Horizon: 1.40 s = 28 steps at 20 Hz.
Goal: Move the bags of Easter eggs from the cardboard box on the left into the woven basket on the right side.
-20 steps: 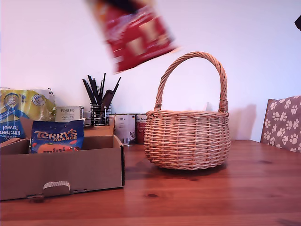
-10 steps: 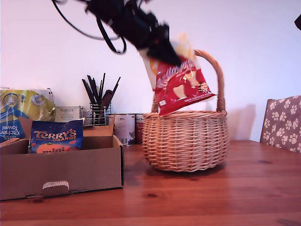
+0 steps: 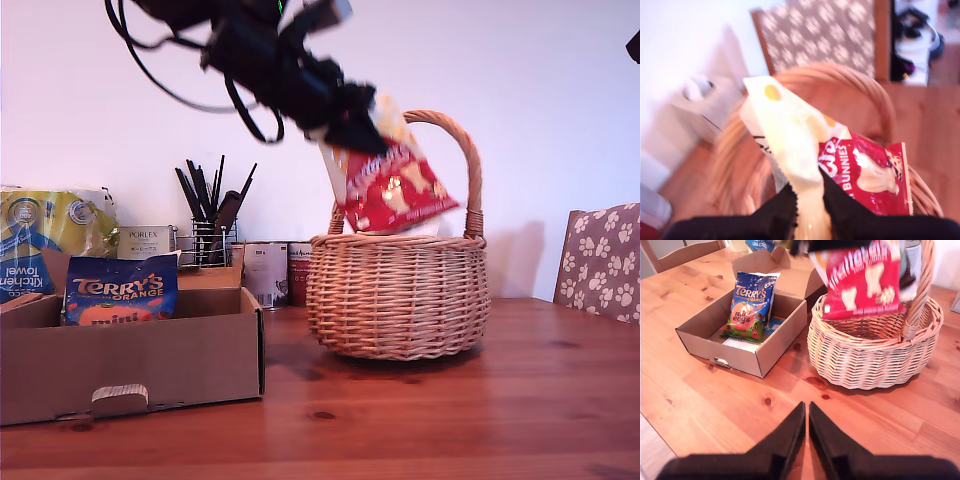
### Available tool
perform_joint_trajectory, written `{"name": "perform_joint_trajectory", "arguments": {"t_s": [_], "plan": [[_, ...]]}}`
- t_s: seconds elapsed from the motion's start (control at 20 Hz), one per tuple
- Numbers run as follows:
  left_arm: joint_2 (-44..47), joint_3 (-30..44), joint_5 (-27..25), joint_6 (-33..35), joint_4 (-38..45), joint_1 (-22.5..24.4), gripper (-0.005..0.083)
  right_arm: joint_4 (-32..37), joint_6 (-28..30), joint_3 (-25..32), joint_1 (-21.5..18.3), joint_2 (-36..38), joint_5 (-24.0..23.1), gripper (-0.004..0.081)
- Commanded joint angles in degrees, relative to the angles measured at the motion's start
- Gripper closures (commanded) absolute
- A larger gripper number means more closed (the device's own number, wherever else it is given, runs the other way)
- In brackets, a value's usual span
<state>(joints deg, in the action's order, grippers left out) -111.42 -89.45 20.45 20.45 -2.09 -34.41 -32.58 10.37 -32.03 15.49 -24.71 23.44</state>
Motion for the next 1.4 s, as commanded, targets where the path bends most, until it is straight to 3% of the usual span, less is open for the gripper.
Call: {"name": "perform_joint_trajectory", "arguments": {"t_s": [0.0, 0.7, 0.75, 0.85, 0.9, 1.2, 1.35], "plan": [[-2.62, 0.09, 0.00, -0.83, 0.98, -0.26, 0.0797, 0.59, -0.07, -0.57, 0.31, -0.26, 0.02, 0.0783], [-4.52, 0.09, 1.92, -4.04, -1.79, -0.85, 0.0787, 0.57, -0.07, -0.57, 0.31, -0.26, 0.02, 0.0783], [-4.52, 0.09, 1.84, -4.00, -1.75, -0.87, 0.0700, 0.57, -0.07, -0.57, 0.31, -0.26, 0.02, 0.0783], [-4.52, 0.09, -0.74, -3.93, -0.11, -0.98, 0.0425, 0.57, -0.07, -0.57, 0.31, -0.26, 0.02, 0.0783], [-4.52, 0.09, -3.21, -3.93, 0.90, -0.98, 0.0360, 0.57, -0.07, -0.57, 0.31, -0.26, 0.02, 0.0783], [-2.40, 0.07, -11.85, -0.55, 1.68, -1.03, 0.0386, 0.52, -0.07, -0.57, 0.31, -0.26, 0.02, 0.0783], [1.99, 0.07, -11.96, -0.57, -5.03, -1.36, 0.0553, 0.55, -0.07, -0.57, 0.28, -0.26, 0.02, 0.0783]]}}
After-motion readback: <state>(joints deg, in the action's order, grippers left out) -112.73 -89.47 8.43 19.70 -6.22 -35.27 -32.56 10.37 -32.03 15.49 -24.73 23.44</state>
